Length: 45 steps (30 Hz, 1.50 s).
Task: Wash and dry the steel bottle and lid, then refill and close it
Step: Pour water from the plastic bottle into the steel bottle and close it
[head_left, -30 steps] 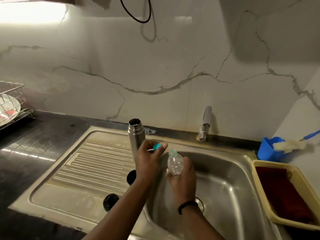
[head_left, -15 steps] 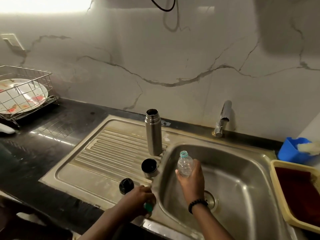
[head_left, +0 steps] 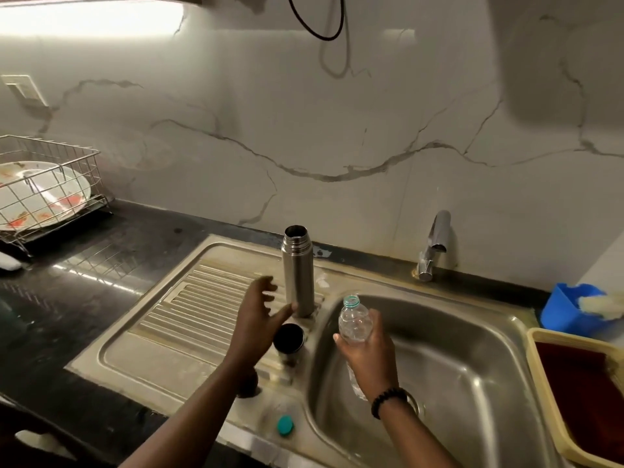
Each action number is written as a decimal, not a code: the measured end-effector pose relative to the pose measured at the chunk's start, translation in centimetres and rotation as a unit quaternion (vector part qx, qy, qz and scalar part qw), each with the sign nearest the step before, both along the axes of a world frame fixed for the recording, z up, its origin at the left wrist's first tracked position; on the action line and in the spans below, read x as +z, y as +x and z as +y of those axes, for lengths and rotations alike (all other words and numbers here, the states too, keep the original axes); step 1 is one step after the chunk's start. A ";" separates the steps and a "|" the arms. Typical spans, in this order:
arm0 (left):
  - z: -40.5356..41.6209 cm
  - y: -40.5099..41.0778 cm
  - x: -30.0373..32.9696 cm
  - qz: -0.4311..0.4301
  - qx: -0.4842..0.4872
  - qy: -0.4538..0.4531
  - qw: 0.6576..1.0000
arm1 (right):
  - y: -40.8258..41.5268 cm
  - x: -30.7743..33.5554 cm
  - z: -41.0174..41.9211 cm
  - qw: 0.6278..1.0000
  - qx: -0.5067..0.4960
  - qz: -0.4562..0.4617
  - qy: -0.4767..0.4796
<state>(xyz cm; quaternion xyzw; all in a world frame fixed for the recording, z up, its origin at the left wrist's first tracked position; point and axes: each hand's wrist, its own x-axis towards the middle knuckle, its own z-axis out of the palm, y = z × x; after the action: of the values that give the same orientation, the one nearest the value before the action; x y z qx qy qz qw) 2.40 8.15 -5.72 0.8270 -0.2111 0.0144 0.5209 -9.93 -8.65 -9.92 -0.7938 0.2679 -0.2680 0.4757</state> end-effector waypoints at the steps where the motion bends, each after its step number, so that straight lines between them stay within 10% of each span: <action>1: -0.7 1.1 0.6 0.008 0.013 -0.007 1.000 | 0.2 0.6 -0.2 1.000 0.011 -0.003 0.001; 14: -6.5 8.3 2.2 0.090 -0.080 -0.028 0.992 | 2.1 9.0 -3.5 0.993 0.112 -0.032 -0.034; 27: -10.7 6.5 2.8 -0.125 -0.091 -0.036 0.987 | 4.1 13.6 -8.7 0.963 0.149 0.060 -0.216; 35: -11.0 5.6 2.8 -0.192 -0.087 0.000 0.978 | 4.2 18.8 -9.2 0.800 0.162 0.283 -0.504; 45: -12.3 4.8 3.6 -0.165 -0.103 -0.008 0.981 | 5.4 24.2 -9.6 0.636 0.192 0.305 -0.683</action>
<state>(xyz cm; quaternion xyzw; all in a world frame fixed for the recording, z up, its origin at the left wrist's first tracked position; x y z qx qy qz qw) 7.20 -4.13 -2.07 0.7829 -0.3780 0.0988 0.4842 -4.51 -18.26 14.29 -0.9625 -0.0202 -0.0201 -0.2699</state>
